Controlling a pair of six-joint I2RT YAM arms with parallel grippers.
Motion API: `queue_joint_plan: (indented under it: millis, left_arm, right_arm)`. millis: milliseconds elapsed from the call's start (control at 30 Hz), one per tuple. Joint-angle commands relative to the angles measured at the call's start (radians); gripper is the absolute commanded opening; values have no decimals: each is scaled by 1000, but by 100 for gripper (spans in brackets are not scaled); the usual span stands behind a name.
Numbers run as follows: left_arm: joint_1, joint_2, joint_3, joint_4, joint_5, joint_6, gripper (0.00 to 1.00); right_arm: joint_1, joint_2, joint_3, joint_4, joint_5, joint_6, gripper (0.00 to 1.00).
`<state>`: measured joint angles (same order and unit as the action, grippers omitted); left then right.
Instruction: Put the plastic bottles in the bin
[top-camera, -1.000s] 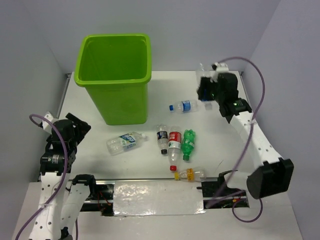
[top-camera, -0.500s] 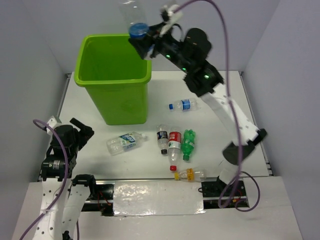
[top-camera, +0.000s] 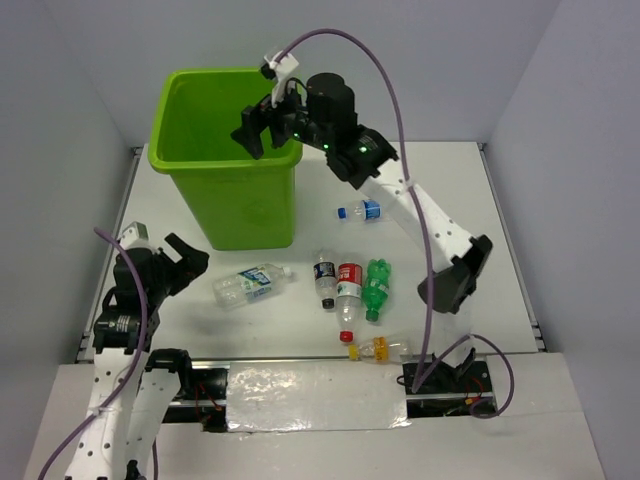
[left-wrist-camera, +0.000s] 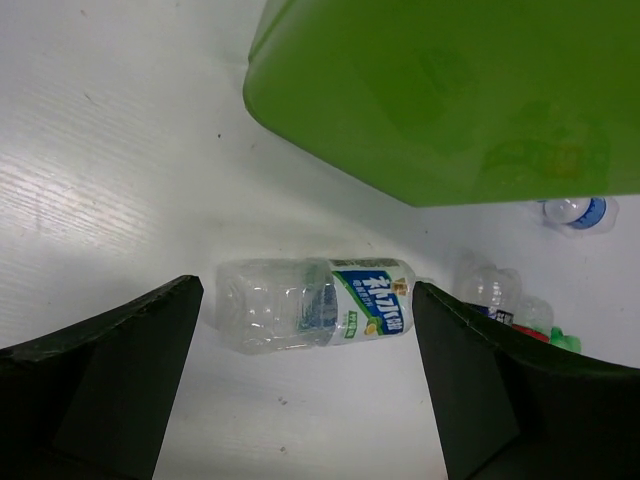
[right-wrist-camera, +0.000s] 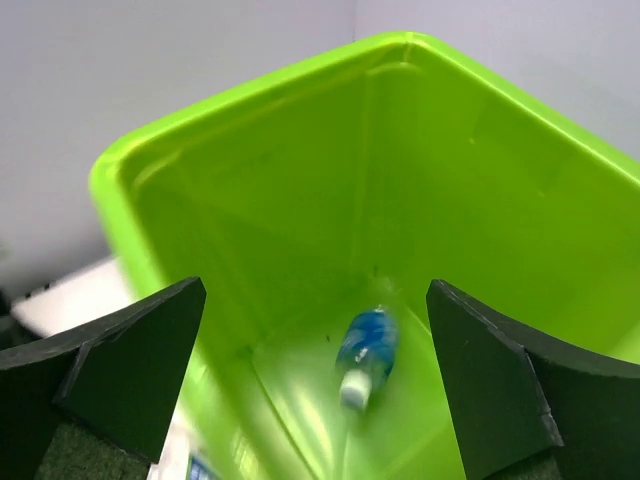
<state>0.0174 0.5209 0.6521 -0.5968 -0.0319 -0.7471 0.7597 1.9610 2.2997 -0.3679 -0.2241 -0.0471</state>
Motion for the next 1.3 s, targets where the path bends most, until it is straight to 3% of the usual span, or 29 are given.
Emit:
queue_joint_plan:
  millis: [0,200,233,433,700,1067,1267]
  left_arm:
    - [4,1,-32,101,64,35,99]
    - [-10,47,-132,219,152,20,99]
    - [-10,62,-141,235,147,15,99]
    - [-183,151,-239,408,70,9,99]
    - [-416,274,-255,488,-59,58,99]
    - [-658,372,-264,588,-37,195,99]
    - [-887,499,-200,539,-252,186,99]
  right_arm:
    - [1,-248,-78,-49,6,-66,100]
    - [-54,-589,-435,-56,42,-27,100]
    - [-65,-637,-567,-34,28,-19,100]
    - [-99,-973,-994,136,-7,15,100]
    - [-105,-1140,-1186,141,-6,46,100]
    - [-106,-1291,-1410,208,9,148,100]
    - [-106,-1343,-1477,211,35,161,100]
